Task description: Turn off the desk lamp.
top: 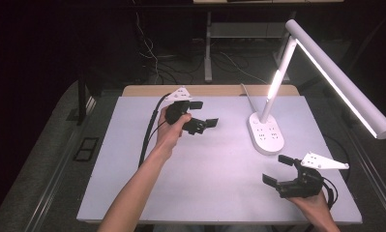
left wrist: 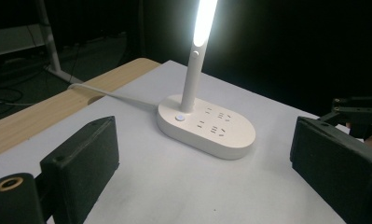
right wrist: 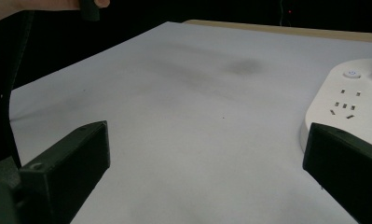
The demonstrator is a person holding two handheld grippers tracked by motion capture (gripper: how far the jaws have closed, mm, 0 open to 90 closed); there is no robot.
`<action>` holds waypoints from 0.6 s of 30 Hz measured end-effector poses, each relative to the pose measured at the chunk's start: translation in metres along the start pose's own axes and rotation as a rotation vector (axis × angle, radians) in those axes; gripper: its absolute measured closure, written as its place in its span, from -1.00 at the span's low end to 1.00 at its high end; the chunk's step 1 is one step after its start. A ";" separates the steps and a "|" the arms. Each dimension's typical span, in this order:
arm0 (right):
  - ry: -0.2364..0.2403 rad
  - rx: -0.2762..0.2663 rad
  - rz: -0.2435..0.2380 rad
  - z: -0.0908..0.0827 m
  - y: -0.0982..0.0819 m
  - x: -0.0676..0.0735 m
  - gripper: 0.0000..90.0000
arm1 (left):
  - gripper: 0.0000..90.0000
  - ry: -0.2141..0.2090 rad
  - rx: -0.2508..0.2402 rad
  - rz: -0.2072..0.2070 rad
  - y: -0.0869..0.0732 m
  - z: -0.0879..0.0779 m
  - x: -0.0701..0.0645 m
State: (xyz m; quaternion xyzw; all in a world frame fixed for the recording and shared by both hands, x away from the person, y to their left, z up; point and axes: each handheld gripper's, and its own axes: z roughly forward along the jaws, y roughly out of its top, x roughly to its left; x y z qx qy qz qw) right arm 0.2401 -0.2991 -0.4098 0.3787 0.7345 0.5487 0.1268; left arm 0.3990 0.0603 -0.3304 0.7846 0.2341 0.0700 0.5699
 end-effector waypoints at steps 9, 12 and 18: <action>0.002 0.000 0.000 -0.001 0.000 0.000 -0.99 | -0.67 -0.018 0.020 0.005 0.011 0.027 0.000; 0.001 -0.002 -0.002 -0.001 0.000 0.000 -0.99 | -0.68 -0.040 0.030 0.005 0.015 0.035 0.001; 0.002 0.000 -0.002 -0.001 0.000 0.000 -0.99 | -0.56 -0.031 0.046 -0.028 0.021 0.052 0.004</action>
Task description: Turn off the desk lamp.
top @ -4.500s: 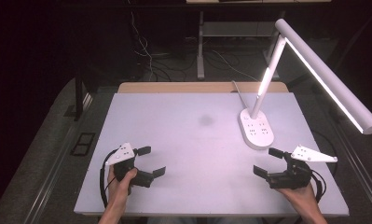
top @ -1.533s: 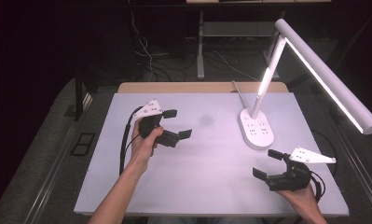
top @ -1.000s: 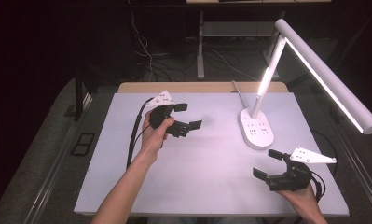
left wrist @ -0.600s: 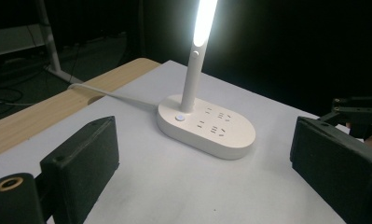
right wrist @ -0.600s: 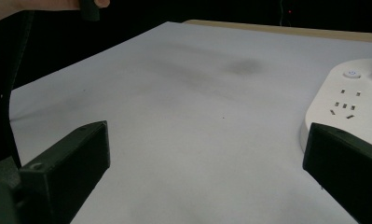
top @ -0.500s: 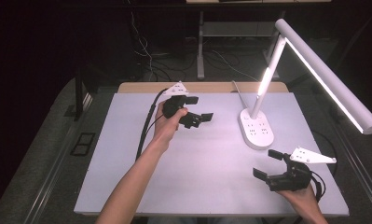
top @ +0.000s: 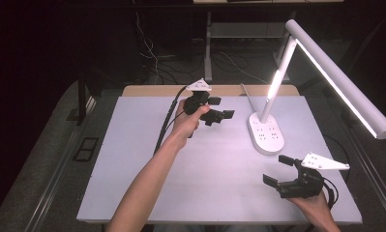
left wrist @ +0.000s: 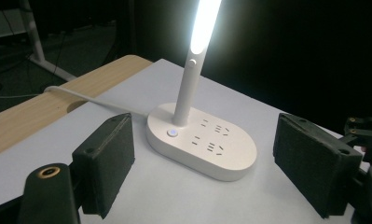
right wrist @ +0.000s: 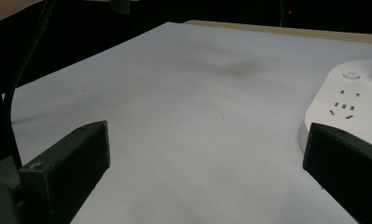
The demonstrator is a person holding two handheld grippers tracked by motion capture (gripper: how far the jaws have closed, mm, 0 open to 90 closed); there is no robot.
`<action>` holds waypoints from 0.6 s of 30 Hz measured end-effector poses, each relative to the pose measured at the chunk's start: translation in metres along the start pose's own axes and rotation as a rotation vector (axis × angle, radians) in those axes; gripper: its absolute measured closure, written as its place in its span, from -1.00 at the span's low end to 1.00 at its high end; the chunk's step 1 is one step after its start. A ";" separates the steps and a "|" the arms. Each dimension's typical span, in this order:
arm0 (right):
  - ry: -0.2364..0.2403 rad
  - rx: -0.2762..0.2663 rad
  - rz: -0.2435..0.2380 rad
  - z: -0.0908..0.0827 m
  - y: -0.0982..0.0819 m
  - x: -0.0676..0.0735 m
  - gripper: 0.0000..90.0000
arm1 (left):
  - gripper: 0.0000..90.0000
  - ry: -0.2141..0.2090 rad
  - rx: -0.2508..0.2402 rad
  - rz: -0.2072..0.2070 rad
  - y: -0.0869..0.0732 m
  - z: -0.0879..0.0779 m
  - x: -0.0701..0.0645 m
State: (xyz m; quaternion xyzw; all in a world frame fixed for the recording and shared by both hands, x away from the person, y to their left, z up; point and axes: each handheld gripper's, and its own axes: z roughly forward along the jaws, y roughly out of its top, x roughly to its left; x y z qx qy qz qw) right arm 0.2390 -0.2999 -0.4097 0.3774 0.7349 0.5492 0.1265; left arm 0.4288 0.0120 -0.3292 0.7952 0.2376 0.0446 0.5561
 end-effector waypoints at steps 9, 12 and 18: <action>0.002 0.001 -0.005 0.000 0.000 0.000 -0.99 | -0.47 -0.005 0.032 0.009 0.004 0.025 -0.004; 0.003 0.001 -0.011 0.000 0.000 0.000 -0.99 | -0.42 -0.017 0.046 0.028 0.006 0.029 -0.005; 0.005 0.000 -0.008 0.000 0.000 0.000 -0.99 | -0.25 -0.006 0.073 0.020 0.012 0.045 -0.004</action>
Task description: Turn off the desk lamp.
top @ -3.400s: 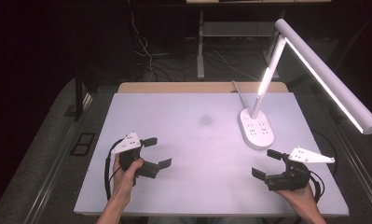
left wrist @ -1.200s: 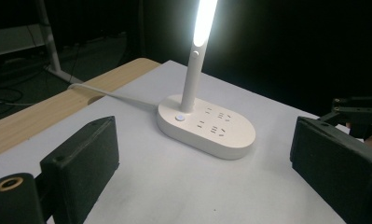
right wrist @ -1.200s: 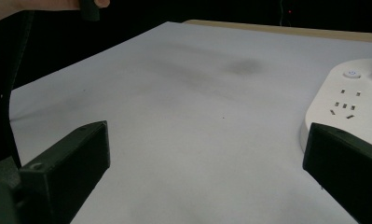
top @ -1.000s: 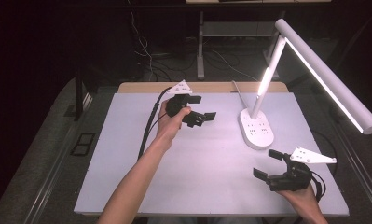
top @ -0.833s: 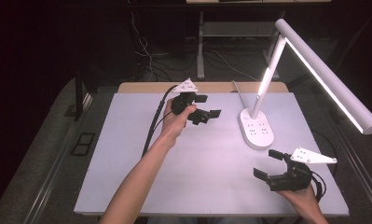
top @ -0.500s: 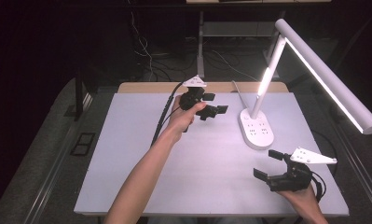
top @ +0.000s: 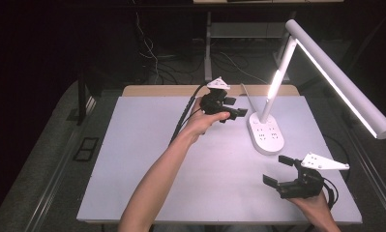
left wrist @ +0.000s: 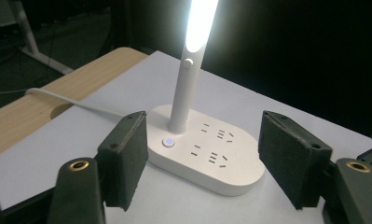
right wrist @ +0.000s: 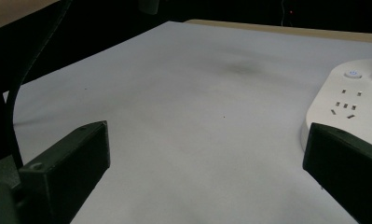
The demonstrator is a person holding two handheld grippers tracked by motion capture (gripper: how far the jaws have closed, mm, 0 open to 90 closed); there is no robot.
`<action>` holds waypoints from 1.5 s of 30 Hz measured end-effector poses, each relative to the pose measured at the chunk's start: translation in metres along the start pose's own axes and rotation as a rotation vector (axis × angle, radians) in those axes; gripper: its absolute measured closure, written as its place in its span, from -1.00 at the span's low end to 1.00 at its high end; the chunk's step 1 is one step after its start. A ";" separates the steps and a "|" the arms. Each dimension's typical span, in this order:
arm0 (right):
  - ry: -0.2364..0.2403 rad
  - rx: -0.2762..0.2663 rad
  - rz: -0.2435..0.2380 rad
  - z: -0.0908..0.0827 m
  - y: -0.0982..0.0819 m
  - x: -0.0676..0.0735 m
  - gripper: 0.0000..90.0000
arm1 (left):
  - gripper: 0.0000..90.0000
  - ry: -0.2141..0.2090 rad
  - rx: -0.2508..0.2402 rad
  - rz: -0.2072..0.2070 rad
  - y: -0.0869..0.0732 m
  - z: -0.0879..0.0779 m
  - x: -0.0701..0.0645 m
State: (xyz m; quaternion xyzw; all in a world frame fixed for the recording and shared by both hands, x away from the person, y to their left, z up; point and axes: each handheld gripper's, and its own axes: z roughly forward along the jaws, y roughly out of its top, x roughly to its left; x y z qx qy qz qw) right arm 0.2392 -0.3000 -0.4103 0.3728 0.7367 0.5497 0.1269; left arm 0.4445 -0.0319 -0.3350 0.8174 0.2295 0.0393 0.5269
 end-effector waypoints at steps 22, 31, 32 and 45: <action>-0.001 0.000 0.006 -0.002 0.000 0.001 -0.99 | 0.78 -0.009 0.001 -0.077 0.004 0.043 0.015; -0.003 -0.005 0.006 -0.002 0.000 0.000 -0.99 | 1.00 0.021 0.046 -0.089 -0.002 0.066 0.027; -0.003 -0.004 0.008 -0.003 0.000 0.000 -0.99 | 1.00 0.021 0.046 -0.089 -0.002 0.066 0.027; -0.001 -0.005 0.007 -0.003 0.000 -0.001 -0.99 | 1.00 0.020 0.051 -0.170 -0.021 0.092 0.039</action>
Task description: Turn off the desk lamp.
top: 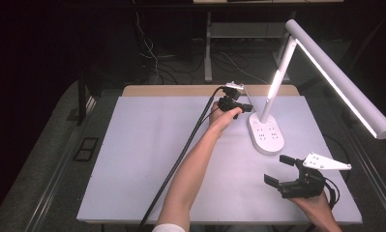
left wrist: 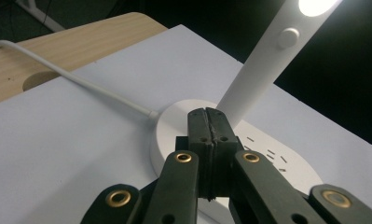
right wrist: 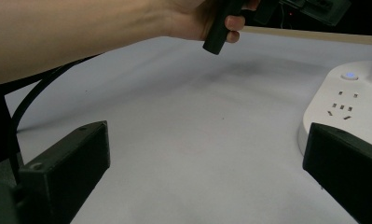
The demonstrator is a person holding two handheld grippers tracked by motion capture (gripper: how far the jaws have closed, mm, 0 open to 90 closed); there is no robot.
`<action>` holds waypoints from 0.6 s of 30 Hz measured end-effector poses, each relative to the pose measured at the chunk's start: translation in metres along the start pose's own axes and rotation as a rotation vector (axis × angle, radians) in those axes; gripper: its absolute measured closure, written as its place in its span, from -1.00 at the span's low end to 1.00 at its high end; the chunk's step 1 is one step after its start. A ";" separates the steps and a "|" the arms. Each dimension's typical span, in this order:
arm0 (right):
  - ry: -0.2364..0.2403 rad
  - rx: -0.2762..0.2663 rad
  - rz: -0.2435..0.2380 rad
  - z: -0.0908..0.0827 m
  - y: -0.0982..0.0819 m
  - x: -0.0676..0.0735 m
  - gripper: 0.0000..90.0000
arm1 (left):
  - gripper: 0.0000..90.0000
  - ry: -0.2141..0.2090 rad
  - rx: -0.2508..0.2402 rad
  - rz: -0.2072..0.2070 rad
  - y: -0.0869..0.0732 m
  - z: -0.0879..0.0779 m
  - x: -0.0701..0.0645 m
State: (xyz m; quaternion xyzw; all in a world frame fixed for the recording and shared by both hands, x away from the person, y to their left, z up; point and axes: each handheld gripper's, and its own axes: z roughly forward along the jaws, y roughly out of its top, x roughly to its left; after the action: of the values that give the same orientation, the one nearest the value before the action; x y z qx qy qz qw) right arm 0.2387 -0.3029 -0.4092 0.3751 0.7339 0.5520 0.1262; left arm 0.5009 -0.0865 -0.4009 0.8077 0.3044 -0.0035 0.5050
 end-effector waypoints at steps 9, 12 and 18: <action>0.000 0.000 -0.002 0.001 0.000 0.000 -0.99 | 1.00 -0.007 0.013 -0.013 -0.007 0.013 -0.001; -0.001 0.000 -0.001 0.000 0.000 0.000 -0.99 | 1.00 -0.007 0.023 -0.010 -0.009 0.017 -0.001; 0.001 0.001 -0.002 0.000 0.000 0.000 -0.99 | 1.00 -0.010 0.036 -0.019 -0.013 0.025 0.000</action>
State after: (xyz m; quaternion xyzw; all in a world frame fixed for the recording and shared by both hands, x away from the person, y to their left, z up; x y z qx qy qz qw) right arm 0.2388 -0.3027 -0.4093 0.3744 0.7346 0.5516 0.1262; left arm 0.5017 -0.1028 -0.4237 0.8138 0.3094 -0.0177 0.4916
